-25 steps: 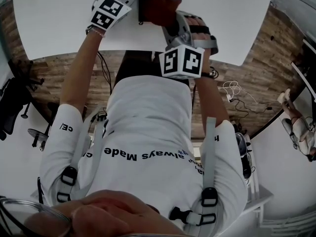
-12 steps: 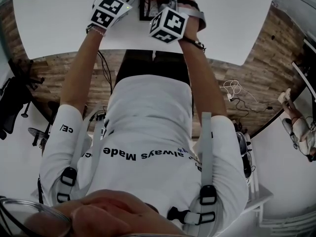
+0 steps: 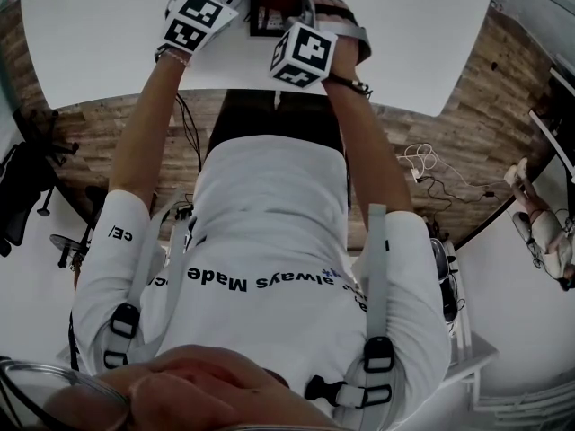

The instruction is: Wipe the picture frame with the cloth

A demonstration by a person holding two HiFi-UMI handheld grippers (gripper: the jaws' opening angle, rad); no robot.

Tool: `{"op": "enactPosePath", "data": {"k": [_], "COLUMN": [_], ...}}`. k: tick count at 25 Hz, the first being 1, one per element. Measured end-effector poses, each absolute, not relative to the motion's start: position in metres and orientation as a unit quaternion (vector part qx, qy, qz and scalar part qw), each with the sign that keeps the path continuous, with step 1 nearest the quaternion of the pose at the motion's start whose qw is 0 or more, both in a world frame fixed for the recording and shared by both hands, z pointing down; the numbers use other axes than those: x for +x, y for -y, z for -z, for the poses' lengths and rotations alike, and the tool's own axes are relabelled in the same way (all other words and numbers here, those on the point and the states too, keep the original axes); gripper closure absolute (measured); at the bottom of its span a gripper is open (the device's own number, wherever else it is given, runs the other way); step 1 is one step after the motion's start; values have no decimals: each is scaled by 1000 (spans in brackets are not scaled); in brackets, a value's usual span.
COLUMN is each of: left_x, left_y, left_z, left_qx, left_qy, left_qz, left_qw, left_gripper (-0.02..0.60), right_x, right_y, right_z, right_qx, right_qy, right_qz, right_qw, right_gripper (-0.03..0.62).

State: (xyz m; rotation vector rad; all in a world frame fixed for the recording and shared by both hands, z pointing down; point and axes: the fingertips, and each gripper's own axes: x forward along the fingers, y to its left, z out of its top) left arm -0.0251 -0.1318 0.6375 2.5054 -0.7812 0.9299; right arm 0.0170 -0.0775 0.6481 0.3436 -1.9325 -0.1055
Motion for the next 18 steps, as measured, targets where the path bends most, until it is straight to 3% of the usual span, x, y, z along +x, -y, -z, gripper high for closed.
{"op": "enactPosePath", "data": {"k": [18], "left_x": [-28], "left_y": [134], "left_z": [-639], "left_qx": [884], "left_qy": [281], "left_qz": [-332], "left_qw": [173], "left_gripper": [578], "right_x": [28], "right_y": [-4], "right_z": [-644], "right_qx": [55], "right_qy": [815], "right_qz": [34], "right_qw": [576], "right_gripper": [574]}}
